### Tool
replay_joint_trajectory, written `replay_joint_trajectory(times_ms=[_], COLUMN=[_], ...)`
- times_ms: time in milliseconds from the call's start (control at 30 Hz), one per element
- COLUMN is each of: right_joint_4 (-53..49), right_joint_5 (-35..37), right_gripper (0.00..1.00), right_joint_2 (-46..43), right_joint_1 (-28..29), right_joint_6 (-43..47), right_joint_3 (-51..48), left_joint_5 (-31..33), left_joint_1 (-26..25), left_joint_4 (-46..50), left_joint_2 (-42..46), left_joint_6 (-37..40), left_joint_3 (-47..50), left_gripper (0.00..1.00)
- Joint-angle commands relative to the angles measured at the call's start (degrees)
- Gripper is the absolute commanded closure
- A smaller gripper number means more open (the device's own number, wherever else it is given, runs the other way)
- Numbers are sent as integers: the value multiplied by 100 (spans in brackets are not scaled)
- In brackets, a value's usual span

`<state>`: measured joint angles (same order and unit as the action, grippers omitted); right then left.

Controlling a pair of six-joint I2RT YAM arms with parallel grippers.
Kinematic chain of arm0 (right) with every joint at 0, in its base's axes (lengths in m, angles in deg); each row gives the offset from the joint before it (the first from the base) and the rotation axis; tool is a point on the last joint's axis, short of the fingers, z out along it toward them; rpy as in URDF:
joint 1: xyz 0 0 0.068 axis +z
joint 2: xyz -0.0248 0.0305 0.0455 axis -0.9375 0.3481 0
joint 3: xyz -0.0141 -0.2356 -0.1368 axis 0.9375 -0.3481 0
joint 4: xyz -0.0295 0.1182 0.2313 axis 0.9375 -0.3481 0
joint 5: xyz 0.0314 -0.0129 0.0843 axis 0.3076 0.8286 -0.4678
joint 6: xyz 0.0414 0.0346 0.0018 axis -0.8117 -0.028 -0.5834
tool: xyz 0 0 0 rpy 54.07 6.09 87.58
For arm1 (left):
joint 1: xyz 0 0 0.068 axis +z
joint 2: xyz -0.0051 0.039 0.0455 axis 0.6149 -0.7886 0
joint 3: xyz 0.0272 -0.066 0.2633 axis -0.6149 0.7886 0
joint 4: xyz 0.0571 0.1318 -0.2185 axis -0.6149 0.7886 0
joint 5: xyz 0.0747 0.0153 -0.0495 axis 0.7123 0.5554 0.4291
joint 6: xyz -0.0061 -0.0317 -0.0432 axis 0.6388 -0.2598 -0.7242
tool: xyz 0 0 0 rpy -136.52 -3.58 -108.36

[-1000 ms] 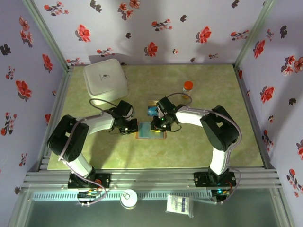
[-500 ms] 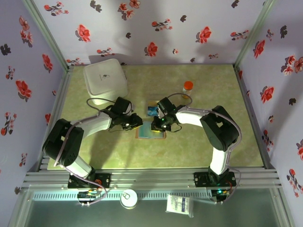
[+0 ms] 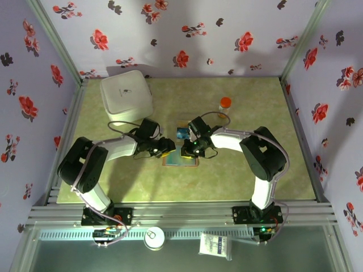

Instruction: Take the credit cards out of the card holder

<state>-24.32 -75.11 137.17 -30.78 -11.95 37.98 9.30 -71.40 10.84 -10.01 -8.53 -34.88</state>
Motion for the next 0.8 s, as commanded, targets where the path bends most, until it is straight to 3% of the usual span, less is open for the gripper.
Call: replay_joint_trajectory(times_ms=[0, 167, 267, 500, 767], right_joint_4=[-51, 166, -50, -1047, -1430], right_joint_5=[-17, -58, 308, 1276, 1433], right_gripper=[84, 80, 76, 74, 72], right_joint_2=[-26, -424, -943, -2255, -3030], right_joint_1=[-44, -44, -85, -516, -914], right_joint_6=[-51, -150, -152, -83, -38], right_joint_3=[-130, -174, -190, -420, -695], left_joint_5=[-214, -248, -214, -141, -112], left_joint_1=[-133, -308, -410, -706, -1005], left_joint_4=[-500, -601, -496, -413, -115], left_joint_2=[-109, -74, -39, -256, -957], left_joint_6=[-274, -418, -422, -487, -320], left_joint_3=[98, -91, -227, -615, -1208], left_gripper=[63, 66, 66, 58, 52])
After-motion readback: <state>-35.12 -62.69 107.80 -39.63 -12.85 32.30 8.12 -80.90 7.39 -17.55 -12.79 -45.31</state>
